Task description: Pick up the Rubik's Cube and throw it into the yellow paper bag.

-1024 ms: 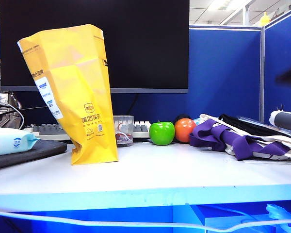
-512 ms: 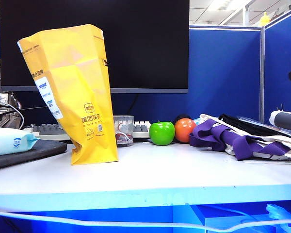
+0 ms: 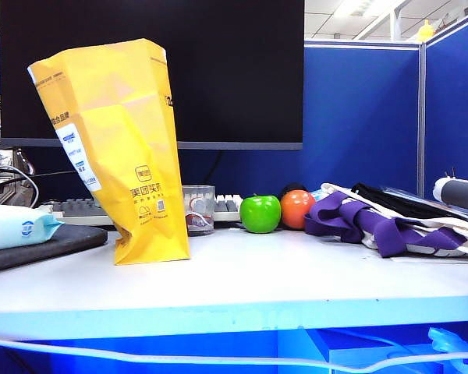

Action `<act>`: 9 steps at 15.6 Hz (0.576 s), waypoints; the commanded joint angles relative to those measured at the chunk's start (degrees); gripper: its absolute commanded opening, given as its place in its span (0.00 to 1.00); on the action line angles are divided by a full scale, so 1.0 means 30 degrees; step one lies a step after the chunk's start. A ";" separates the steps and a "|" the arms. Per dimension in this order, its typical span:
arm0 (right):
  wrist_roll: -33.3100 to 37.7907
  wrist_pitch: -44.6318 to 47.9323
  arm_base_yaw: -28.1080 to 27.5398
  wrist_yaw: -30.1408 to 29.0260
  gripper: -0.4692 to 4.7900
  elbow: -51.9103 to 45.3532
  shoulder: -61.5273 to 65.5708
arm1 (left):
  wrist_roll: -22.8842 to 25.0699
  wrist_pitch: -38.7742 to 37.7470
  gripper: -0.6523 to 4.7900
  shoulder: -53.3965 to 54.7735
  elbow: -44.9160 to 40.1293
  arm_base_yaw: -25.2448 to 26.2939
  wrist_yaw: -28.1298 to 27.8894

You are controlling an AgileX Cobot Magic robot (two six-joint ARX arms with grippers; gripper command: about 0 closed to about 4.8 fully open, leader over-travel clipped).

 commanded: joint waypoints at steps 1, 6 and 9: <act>0.0022 0.0189 -0.0015 -0.0022 0.09 -0.0175 0.0000 | -0.0029 0.1217 0.27 -0.0022 -0.1239 -0.0007 0.0029; 0.0022 0.0189 -0.0007 -0.0015 0.09 -0.0175 0.0000 | -0.0022 -0.0831 0.27 -0.0015 -0.1406 0.0022 0.0095; 0.0022 0.0189 -0.0007 -0.0015 0.09 -0.0175 0.0000 | -0.0022 -0.0823 0.27 -0.0015 -0.1406 0.0022 0.0095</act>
